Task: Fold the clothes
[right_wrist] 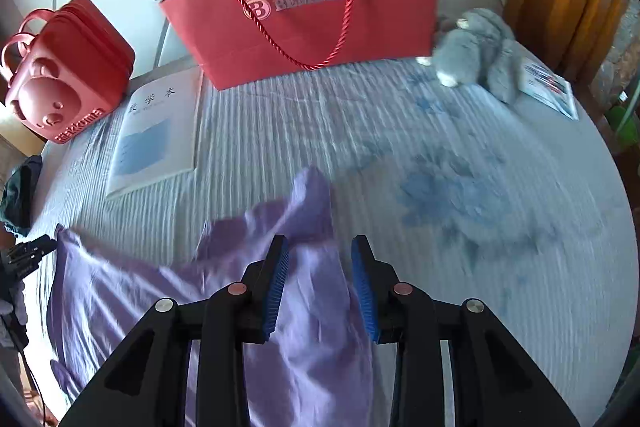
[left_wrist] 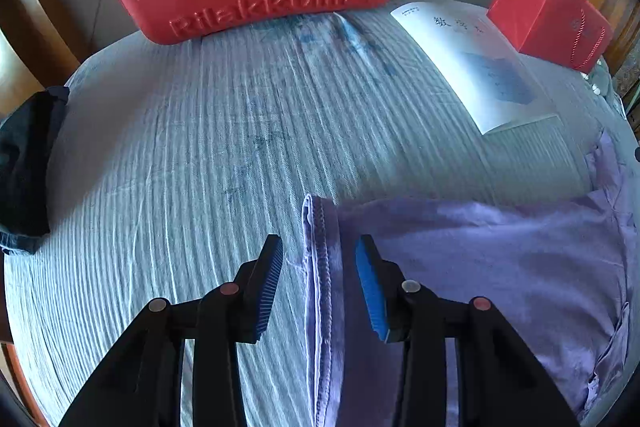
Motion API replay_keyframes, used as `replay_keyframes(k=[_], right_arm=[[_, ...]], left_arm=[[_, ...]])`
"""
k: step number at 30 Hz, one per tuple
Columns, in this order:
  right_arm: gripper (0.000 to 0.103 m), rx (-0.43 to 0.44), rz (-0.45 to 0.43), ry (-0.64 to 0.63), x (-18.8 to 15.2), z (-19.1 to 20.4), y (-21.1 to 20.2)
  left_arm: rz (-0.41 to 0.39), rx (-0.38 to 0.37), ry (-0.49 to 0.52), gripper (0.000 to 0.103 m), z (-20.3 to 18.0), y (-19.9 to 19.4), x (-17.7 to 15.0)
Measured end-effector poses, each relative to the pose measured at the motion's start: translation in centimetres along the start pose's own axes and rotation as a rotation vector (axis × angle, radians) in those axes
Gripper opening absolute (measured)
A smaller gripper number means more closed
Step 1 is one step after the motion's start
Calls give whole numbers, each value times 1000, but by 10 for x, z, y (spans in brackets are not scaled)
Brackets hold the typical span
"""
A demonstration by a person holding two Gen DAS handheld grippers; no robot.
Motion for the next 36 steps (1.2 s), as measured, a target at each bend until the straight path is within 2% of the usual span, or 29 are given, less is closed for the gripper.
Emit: replay_keyframes(k=[3, 4, 5, 8, 9, 10, 11, 12, 14, 18, 20, 23, 25, 27, 29, 31, 34, 36], right_arm=[[36, -10, 25, 0, 13, 1, 21], [42, -10, 33, 1, 16, 1, 28], [44, -11, 37, 3, 18, 1, 35], [44, -7, 36, 2, 26, 2, 49], [44, -5, 38, -6, 28, 4, 54], [37, -24, 41, -28, 28, 6, 59], [16, -62, 39, -57, 29, 10, 62], [4, -105, 29, -95, 30, 14, 63], [2, -131, -32, -124, 33, 18, 48], [2, -75, -211, -149, 22, 18, -16], [3, -81, -285, -183, -4, 21, -50], [3, -31, -367, -203, -66, 26, -89], [4, -4, -352, -198, -109, 28, -95], [7, 21, -252, -174, -161, 26, -81], [30, 9, -113, -130, -204, 20, -56], [30, 8, -21, -73, -234, 8, -39], [30, 23, -50, 7, -239, -9, -51], [30, 20, -93, 30, -227, -14, -62]], left_arm=[[14, -2, 7, 39, 2, 11, 4], [16, -6, 7, 39, 2, 14, 5], [17, -11, 8, 39, 2, 16, 6], [4, -22, 25, 38, 1, 16, 9], [1, -27, 36, 29, -1, 16, 10], [2, -42, 50, 17, -5, 16, 11], [3, -37, 62, 4, -7, 15, 12], [-3, -16, 73, 4, -8, 13, 12], [-17, 21, 91, 4, -10, 8, 14], [-119, -3, 70, 4, -8, -29, 7], [-177, -3, 77, 4, -3, -47, -14], [-264, -3, 88, 6, 3, -74, -45], [-302, -5, 94, 8, 8, -88, -66], [-216, -22, 94, 9, 15, -71, -93], [-116, -36, 89, 15, 17, -50, -119], [-58, -36, 87, 16, 15, -39, -138], [-41, -63, 63, 23, 14, -41, -154], [-65, -83, 31, 32, 17, -50, -154]])
Point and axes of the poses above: each gripper's, at about its wrist camera, not at the fingertips, and y roughly the way its jaws point, z to its left, x to its top, the point moved 7 cm from there along y, roughly the way its jaws point, and after that the axes turned 12 degrees about z, right-handed, at the moved point
